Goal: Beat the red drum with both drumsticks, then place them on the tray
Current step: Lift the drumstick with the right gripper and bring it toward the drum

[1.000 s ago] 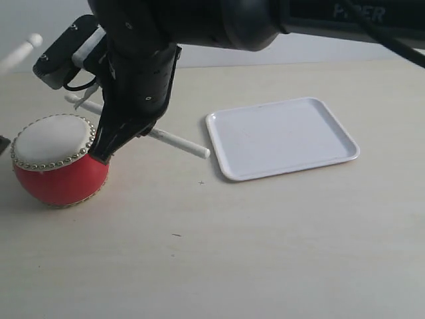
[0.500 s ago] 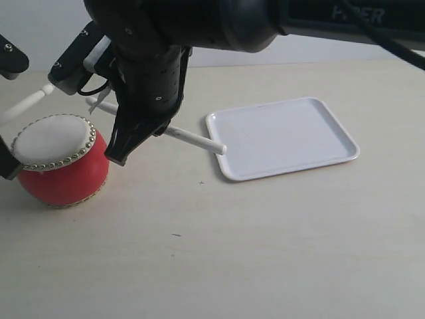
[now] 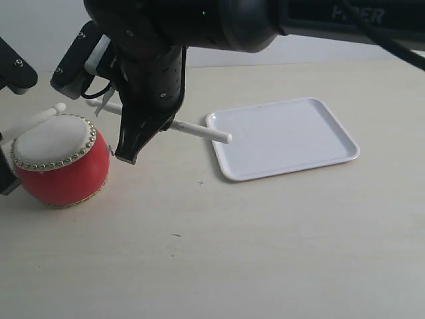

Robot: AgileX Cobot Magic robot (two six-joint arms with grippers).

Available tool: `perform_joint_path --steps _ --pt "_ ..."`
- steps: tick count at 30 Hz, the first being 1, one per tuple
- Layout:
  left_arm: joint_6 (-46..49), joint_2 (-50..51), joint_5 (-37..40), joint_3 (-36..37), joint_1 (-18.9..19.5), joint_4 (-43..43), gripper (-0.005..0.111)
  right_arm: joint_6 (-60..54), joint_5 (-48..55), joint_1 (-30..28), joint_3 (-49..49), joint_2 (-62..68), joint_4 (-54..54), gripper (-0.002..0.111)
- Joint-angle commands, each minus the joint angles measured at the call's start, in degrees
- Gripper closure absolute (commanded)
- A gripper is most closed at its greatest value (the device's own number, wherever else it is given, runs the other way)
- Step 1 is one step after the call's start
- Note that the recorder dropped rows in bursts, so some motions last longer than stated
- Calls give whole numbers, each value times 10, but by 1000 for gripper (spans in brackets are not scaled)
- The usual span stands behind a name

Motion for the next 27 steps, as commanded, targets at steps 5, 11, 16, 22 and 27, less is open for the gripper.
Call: perform_joint_path --steps 5,11,16,22,27 --pt "8 15 62 -4 2 -11 107 -20 -5 1 -4 16 -7 108" --pt "-32 60 35 -4 21 -13 107 -25 -25 1 -4 22 -7 108" --pt "-66 60 28 -4 48 -11 107 -48 -50 5 -4 23 -12 108" --pt "-67 57 18 -4 48 -10 107 -85 -51 5 -4 23 -11 108" --pt "-67 55 17 -5 48 -10 107 -84 -54 5 -4 23 -11 108"
